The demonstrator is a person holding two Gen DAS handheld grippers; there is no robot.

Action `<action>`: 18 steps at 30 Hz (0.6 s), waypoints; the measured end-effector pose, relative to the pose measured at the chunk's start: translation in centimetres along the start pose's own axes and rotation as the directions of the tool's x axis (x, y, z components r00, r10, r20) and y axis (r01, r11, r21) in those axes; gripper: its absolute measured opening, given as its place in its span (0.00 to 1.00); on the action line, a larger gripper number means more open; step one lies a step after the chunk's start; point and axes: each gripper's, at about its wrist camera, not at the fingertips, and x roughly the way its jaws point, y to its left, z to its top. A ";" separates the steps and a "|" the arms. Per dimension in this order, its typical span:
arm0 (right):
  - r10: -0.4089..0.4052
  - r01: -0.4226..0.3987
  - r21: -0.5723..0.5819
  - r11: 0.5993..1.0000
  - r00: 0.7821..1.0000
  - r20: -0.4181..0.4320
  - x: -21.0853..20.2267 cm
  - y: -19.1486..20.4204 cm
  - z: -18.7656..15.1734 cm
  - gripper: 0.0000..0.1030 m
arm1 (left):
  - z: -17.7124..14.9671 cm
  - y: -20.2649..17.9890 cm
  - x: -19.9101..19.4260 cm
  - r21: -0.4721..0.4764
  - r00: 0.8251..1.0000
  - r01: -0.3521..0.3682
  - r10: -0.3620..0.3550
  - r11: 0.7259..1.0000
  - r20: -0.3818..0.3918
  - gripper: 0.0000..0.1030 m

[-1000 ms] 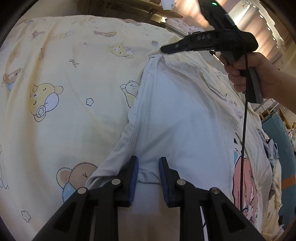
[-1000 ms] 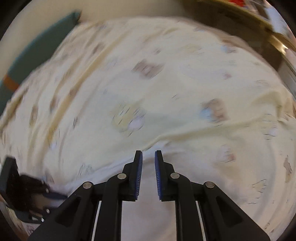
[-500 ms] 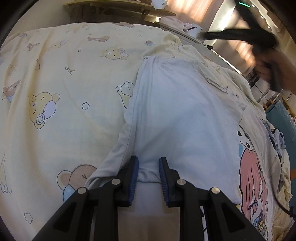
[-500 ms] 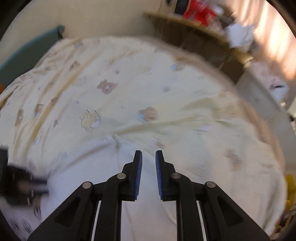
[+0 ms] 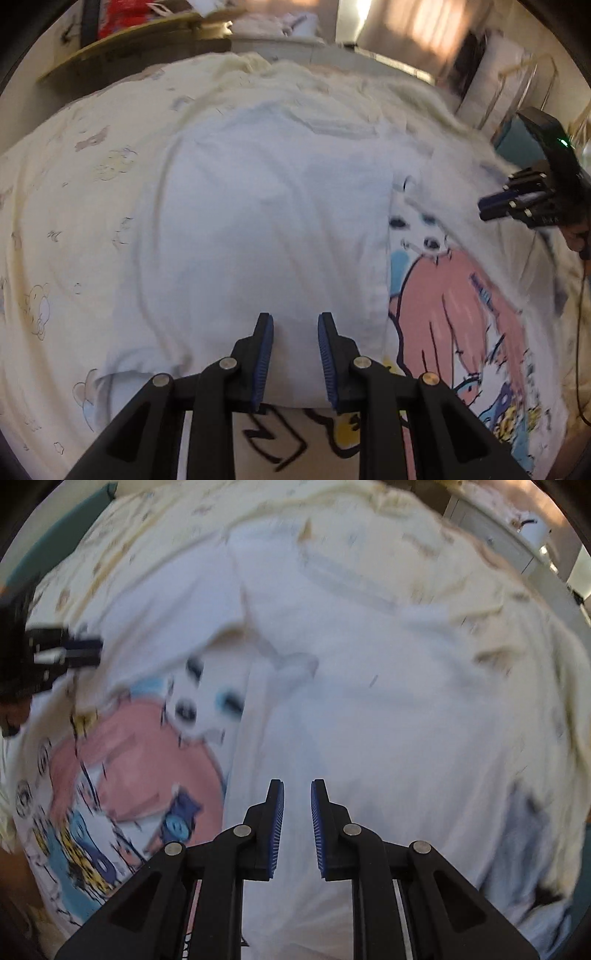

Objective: Fold clothes

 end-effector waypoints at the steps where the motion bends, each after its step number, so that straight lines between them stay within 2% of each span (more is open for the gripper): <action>1: 0.003 -0.003 0.012 1.000 1.000 -0.004 0.8 0.2 -0.7 0.16 | -0.2 -0.2 0.4 0.010 0.999 -0.018 0.018 1.000 -0.030 0.23; 4: 0.003 -0.002 0.058 0.998 1.000 -0.011 2.8 0.3 -2.7 0.17 | -1.1 -0.5 1.3 0.055 0.993 -0.047 0.052 0.997 -0.106 0.23; 7: 0.014 -0.013 0.119 0.993 1.000 -0.002 2.7 0.0 -4.3 0.17 | -1.9 -1.2 0.7 0.115 0.984 -0.066 0.084 0.991 -0.156 0.23; 9: 0.000 0.004 0.122 0.992 0.999 -0.033 2.2 0.1 -5.4 0.17 | -2.3 -1.3 0.0 0.121 0.981 -0.063 0.084 0.991 -0.176 0.23; 10: -0.003 0.007 0.127 0.992 1.000 -0.030 1.5 0.3 -5.9 0.17 | -2.4 -1.4 -0.7 0.113 0.982 -0.043 0.063 0.993 -0.176 0.23; 14: 0.059 -0.068 0.142 0.987 0.996 0.064 -1.4 2.0 -8.7 0.17 | -1.5 -2.6 -3.0 0.124 0.999 -0.006 0.011 0.992 -0.038 0.23; 16: 0.089 -0.097 0.143 0.985 0.994 0.059 -1.0 3.4 -10.2 0.17 | -1.2 -2.8 -2.3 0.093 0.999 0.000 0.004 0.996 -0.040 0.23; 18: 0.096 -0.097 0.125 0.987 0.995 0.010 0.3 4.8 -11.7 0.18 | -2.1 -2.9 -0.4 0.094 0.995 0.002 0.008 0.996 -0.104 0.25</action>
